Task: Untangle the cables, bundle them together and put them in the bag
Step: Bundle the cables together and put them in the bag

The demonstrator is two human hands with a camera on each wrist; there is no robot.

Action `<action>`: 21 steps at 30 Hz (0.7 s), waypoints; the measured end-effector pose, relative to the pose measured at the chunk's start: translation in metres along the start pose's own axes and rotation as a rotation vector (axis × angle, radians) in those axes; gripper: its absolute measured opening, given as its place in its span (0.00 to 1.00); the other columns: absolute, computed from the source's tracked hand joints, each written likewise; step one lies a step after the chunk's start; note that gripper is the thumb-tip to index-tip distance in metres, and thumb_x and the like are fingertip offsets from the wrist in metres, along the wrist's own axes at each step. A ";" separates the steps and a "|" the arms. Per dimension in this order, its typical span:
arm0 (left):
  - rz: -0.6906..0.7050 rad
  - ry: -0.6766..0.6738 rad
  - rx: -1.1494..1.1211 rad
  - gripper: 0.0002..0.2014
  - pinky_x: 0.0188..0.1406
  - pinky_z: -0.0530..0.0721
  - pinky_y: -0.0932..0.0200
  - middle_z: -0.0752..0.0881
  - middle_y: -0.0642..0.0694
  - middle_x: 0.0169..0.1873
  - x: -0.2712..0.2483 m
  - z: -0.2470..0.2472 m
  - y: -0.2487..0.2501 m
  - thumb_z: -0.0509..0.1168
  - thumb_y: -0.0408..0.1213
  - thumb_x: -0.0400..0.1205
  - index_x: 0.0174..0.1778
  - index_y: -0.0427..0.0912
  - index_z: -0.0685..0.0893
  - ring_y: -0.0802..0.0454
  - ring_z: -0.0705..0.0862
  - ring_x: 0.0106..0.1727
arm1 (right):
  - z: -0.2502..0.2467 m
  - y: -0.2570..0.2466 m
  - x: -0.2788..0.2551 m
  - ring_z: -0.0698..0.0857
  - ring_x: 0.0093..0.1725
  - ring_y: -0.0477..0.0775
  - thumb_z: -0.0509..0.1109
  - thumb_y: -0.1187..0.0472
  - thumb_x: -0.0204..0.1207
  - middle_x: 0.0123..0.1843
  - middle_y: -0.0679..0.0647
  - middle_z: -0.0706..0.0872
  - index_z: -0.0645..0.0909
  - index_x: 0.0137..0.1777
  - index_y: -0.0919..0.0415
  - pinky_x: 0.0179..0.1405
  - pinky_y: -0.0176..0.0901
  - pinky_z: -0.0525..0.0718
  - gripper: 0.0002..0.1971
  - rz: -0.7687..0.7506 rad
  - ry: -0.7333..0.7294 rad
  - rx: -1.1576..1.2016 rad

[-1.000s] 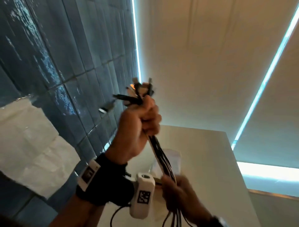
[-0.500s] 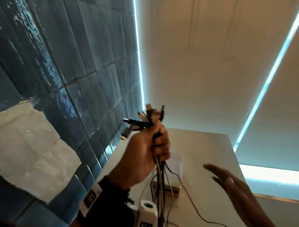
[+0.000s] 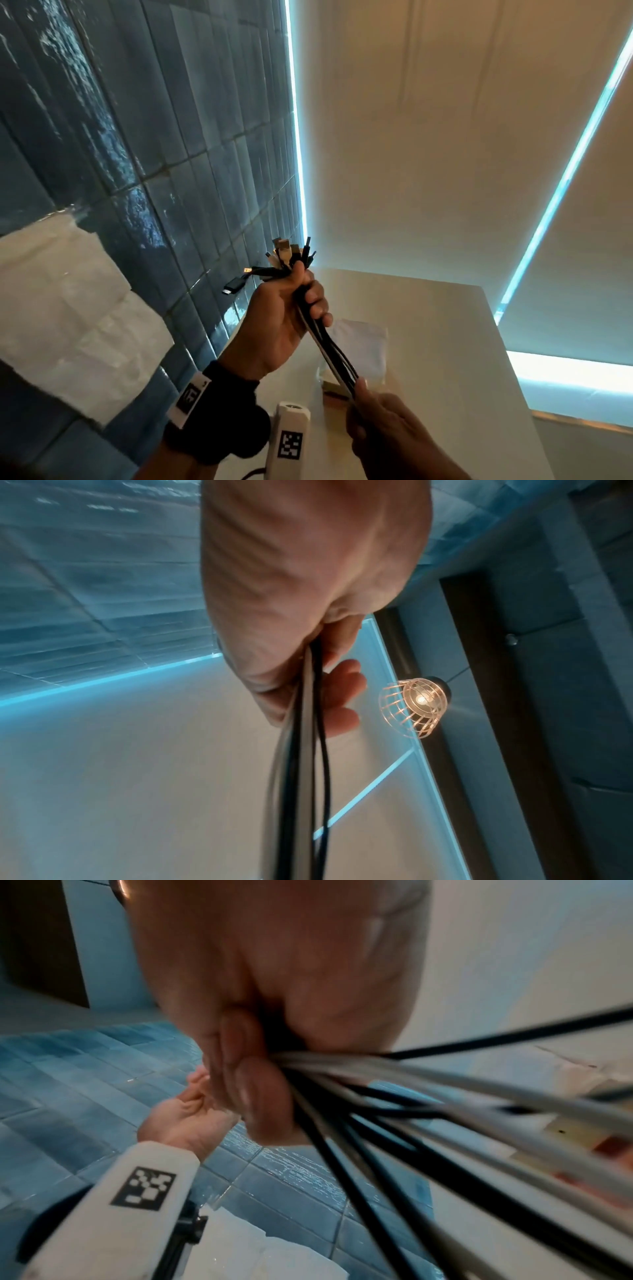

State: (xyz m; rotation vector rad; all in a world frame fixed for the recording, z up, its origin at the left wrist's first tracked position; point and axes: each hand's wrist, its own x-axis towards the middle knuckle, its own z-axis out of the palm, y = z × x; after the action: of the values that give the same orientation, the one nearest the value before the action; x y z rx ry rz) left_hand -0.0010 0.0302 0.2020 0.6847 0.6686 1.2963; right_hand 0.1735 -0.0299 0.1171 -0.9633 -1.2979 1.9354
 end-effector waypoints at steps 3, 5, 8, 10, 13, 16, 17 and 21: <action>-0.012 0.037 -0.043 0.12 0.21 0.73 0.59 0.66 0.50 0.23 0.002 -0.018 -0.003 0.57 0.44 0.81 0.33 0.43 0.70 0.55 0.67 0.20 | -0.007 -0.004 -0.015 0.65 0.21 0.49 0.64 0.34 0.72 0.23 0.53 0.65 0.73 0.27 0.59 0.23 0.39 0.58 0.28 0.016 -0.027 0.006; -0.035 0.063 -0.041 0.12 0.18 0.66 0.62 0.62 0.51 0.22 0.002 -0.029 -0.008 0.58 0.43 0.81 0.32 0.44 0.68 0.57 0.63 0.19 | -0.013 -0.012 -0.024 0.67 0.24 0.50 0.63 0.34 0.74 0.24 0.52 0.68 0.77 0.29 0.60 0.25 0.40 0.61 0.28 0.001 -0.026 -0.161; -0.068 0.068 0.102 0.13 0.17 0.59 0.64 0.59 0.51 0.22 -0.003 -0.035 -0.015 0.60 0.42 0.79 0.31 0.45 0.66 0.58 0.58 0.19 | -0.023 -0.039 -0.037 0.67 0.23 0.45 0.63 0.39 0.79 0.22 0.43 0.69 0.80 0.32 0.54 0.23 0.37 0.63 0.22 -0.032 -0.049 -0.498; -0.119 0.034 0.250 0.15 0.17 0.57 0.64 0.56 0.51 0.24 -0.010 -0.033 -0.019 0.62 0.43 0.78 0.30 0.46 0.63 0.57 0.55 0.21 | -0.030 -0.065 -0.043 0.69 0.25 0.39 0.69 0.47 0.78 0.22 0.40 0.73 0.82 0.32 0.49 0.25 0.33 0.67 0.14 -0.144 -0.076 -0.660; -0.222 -0.093 0.384 0.22 0.18 0.56 0.64 0.55 0.50 0.26 -0.023 -0.026 -0.028 0.66 0.47 0.79 0.34 0.47 0.58 0.56 0.54 0.24 | -0.037 -0.093 -0.038 0.73 0.28 0.41 0.71 0.45 0.77 0.25 0.42 0.79 0.84 0.33 0.47 0.28 0.38 0.70 0.13 -0.326 -0.059 -0.833; -0.283 -0.262 0.463 0.23 0.20 0.61 0.66 0.58 0.51 0.25 -0.039 -0.017 -0.032 0.72 0.60 0.73 0.34 0.45 0.71 0.58 0.58 0.22 | -0.040 -0.108 -0.023 0.79 0.27 0.48 0.67 0.40 0.76 0.28 0.50 0.83 0.85 0.37 0.52 0.27 0.44 0.76 0.17 -0.499 -0.058 -1.005; -0.283 -0.319 0.486 0.25 0.20 0.63 0.68 0.62 0.53 0.25 -0.044 -0.014 -0.032 0.73 0.63 0.71 0.37 0.44 0.75 0.60 0.61 0.22 | -0.040 -0.111 -0.018 0.80 0.28 0.49 0.68 0.42 0.76 0.29 0.50 0.84 0.85 0.38 0.53 0.27 0.44 0.77 0.16 -0.529 -0.071 -1.034; -0.320 -0.405 0.629 0.21 0.28 0.76 0.71 0.81 0.60 0.25 -0.057 -0.002 -0.032 0.78 0.52 0.66 0.41 0.43 0.79 0.65 0.79 0.25 | -0.031 -0.115 -0.001 0.86 0.33 0.41 0.72 0.54 0.77 0.33 0.39 0.86 0.86 0.41 0.55 0.32 0.28 0.78 0.07 -0.583 -0.136 -1.037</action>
State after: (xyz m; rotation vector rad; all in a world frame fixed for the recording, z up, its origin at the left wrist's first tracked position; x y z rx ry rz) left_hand 0.0086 -0.0307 0.1797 1.2539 0.8131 0.6101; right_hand 0.2100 0.0232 0.2170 -0.7323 -2.4067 0.8304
